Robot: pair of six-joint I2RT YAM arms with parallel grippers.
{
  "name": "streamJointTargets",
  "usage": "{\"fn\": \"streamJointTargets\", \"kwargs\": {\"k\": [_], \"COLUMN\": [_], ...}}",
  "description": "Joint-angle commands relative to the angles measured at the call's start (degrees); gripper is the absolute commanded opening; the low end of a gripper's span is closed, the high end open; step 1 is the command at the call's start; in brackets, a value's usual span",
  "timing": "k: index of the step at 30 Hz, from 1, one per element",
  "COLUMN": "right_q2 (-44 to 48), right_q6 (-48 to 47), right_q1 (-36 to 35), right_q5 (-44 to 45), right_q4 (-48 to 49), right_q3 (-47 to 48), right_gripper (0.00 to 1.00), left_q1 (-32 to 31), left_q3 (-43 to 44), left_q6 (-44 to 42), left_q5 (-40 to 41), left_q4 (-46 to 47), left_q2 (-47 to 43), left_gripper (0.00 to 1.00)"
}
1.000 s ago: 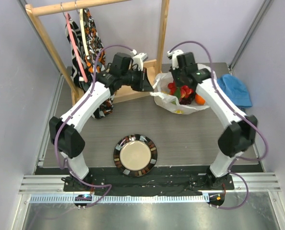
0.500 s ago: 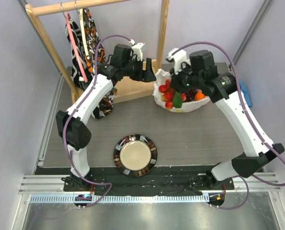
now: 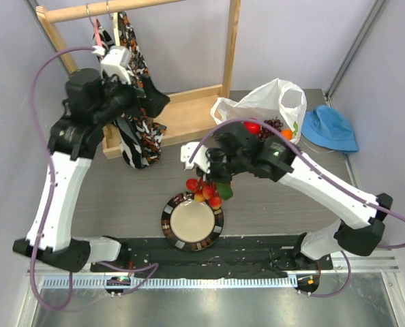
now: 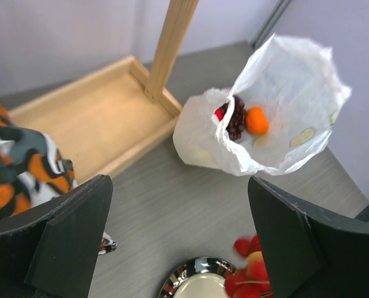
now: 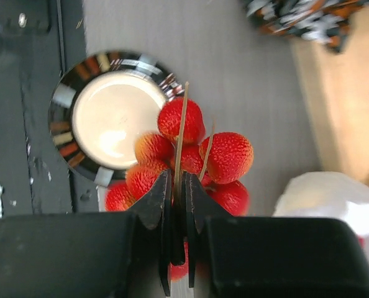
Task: Take the fake fruits out of the plastic bag
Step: Place the fake fruit on the plate.
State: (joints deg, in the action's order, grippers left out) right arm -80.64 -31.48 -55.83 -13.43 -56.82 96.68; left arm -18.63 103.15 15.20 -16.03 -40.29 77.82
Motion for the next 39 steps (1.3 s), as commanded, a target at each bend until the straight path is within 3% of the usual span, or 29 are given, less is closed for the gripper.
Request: {"fn": "streamJointTargets", "kwargs": {"k": [1, 8, 21, 24, 25, 26, 29, 39], "right_q2": [-2.3, -7.4, -15.9, -18.7, -19.7, -20.1, -20.0, -9.4], "right_q6": [-4.7, -7.0, 0.9, 4.1, 4.6, 5.5, 6.2, 16.1], "right_q1": [-3.7, -7.2, -14.3, -14.6, -14.7, -14.7, -14.7, -10.9], "right_q5": [-1.5, 2.5, -1.7, -2.6, -2.7, -2.3, -0.9, 2.9], "right_q4": [9.1, 23.8, 32.6, 33.8, 33.9, 33.9, 32.9, 21.8], "right_q3": [-5.6, -12.9, -19.0, -19.2, -18.6, -18.4, -17.1, -8.3], "right_gripper": [0.01, 0.01, 0.01, 0.16, 0.27, 0.48, 0.79, 0.84], "left_q1": [3.2, 7.8, 11.3, 11.3, 11.3, 11.3, 11.3, 11.3], "left_q3": [-2.9, -3.8, -8.7, -9.7, -9.8, -9.9, -10.0, -12.8], "left_q6": [-0.3, -0.3, -0.9, -0.6, -0.4, -0.3, 0.1, 0.9], "left_q5": [-1.0, -4.0, -5.0, -5.6, -5.8, -6.0, -6.8, -7.6], "left_q4": [0.2, 2.8, 3.8, 3.8, 3.8, 3.8, 3.8, 4.8], "left_q2": [-3.7, -7.9, -13.1, -13.9, -13.9, -13.9, -14.1, -15.2], "left_gripper": [0.95, 0.95, 0.95, 0.95, 0.95, 0.95, 0.95, 0.95]}}
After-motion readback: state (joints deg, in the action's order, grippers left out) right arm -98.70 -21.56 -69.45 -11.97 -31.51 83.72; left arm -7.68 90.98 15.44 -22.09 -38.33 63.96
